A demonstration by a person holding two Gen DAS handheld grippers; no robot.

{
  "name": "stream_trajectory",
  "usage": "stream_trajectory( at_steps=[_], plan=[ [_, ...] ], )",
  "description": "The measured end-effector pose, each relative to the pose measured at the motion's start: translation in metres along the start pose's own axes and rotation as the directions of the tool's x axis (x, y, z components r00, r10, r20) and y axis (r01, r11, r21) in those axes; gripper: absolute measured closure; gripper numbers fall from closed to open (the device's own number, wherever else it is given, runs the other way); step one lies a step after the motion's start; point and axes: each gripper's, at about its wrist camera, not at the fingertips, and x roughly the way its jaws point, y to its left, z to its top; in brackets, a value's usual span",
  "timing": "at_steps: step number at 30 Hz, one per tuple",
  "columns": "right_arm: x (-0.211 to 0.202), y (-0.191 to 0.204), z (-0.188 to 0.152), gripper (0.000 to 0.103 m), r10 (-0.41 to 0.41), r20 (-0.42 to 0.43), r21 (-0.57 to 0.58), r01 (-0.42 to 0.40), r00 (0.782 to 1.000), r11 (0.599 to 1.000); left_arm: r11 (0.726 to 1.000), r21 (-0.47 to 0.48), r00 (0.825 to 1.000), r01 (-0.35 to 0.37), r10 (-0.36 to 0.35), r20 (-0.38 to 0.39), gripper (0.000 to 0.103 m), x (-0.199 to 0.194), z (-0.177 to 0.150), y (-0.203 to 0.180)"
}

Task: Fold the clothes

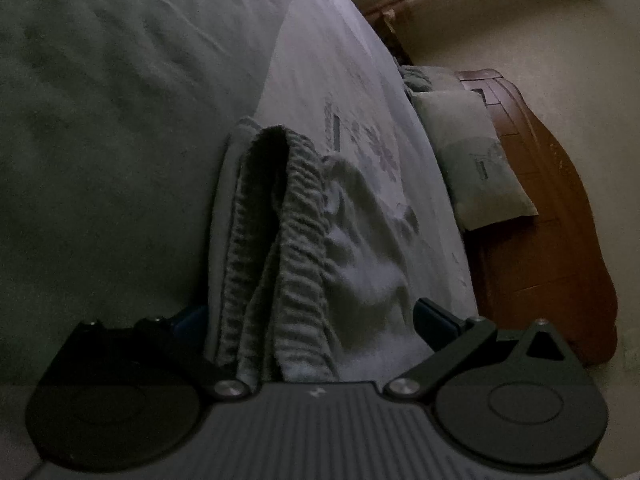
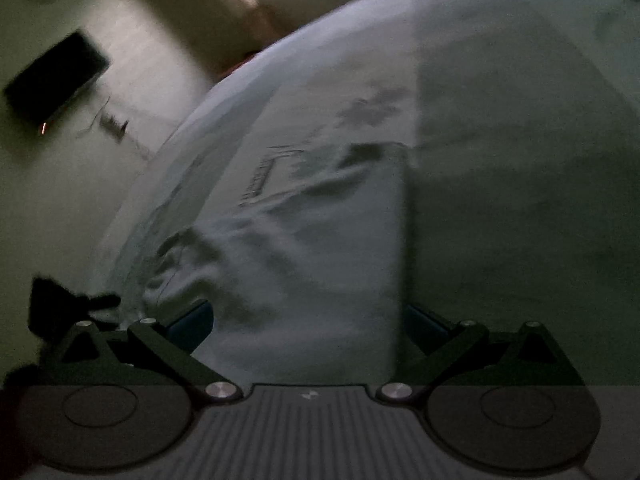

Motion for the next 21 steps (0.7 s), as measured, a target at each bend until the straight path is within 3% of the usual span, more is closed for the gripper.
stream_trajectory(
  at_steps=[4, 7, 15, 21],
  plan=[
    [0.017, -0.034, 0.008, 0.000, 0.097, -0.018, 0.147, -0.093, 0.995, 0.985, 1.000, -0.018, 1.000, 0.020, -0.020, -0.016, 0.001, 0.008, 0.014, 0.002],
    [0.033, -0.046, 0.015, 0.000, 0.167, -0.010, 0.190, -0.162, 0.986, 0.968, 0.999, -0.032, 0.999, 0.043, -0.044, -0.028, 0.001, 0.013, 0.021, 0.006],
    [0.075, -0.038, 0.055, 0.000, 0.217, -0.037, 0.179, -0.207, 0.975, 0.962, 0.999, -0.006, 0.999, 0.039, -0.039, -0.032, 0.001, 0.022, 0.032, 0.002],
    [0.069, -0.031, 0.046, 0.000, 0.244, -0.092, 0.172, -0.226, 0.965, 0.959, 0.997, -0.041, 0.996, 0.063, -0.065, -0.055, 0.001, 0.009, 0.010, 0.008]
  ],
)
